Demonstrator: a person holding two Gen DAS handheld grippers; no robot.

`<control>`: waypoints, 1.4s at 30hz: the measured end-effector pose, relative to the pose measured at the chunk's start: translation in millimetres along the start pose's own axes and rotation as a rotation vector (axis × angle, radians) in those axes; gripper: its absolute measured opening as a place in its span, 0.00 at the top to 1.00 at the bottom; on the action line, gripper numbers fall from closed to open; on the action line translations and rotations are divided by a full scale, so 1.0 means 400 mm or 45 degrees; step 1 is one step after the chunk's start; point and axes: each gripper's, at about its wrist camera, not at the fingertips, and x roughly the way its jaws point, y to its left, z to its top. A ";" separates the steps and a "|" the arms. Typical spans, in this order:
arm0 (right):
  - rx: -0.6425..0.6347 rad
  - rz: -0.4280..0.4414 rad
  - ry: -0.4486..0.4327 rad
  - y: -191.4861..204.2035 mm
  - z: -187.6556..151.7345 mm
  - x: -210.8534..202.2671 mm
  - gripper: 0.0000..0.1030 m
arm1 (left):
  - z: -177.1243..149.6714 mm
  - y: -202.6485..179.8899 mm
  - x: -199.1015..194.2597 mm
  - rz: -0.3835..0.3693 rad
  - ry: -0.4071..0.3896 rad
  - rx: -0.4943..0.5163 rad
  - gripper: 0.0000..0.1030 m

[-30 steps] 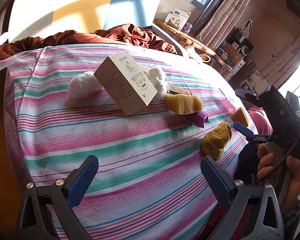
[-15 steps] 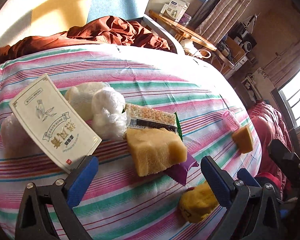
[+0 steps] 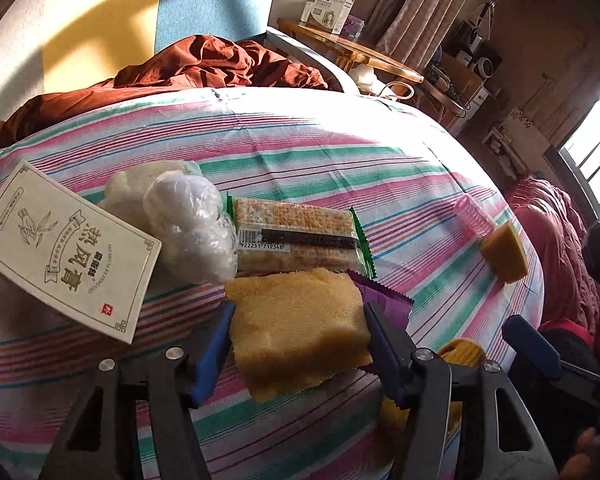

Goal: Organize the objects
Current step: 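Lift the beige sponge with the left tool while the right tool grasps the yellow knitted sock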

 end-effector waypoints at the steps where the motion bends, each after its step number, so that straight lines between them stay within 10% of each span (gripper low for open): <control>1: 0.000 -0.005 0.003 0.000 0.000 0.001 0.10 | -0.020 0.006 -0.018 0.002 -0.013 0.013 0.38; 15: -0.068 -0.143 0.057 0.016 -0.009 0.026 0.10 | -0.317 0.164 -0.198 0.128 -0.108 0.010 0.23; 29: -0.090 -0.410 0.156 0.008 -0.023 0.069 0.10 | -0.300 0.119 -0.135 0.303 -0.151 0.192 0.05; 42: -0.197 -0.650 0.412 0.008 -0.076 0.166 0.10 | -0.303 0.150 -0.147 0.197 -0.206 0.122 0.05</control>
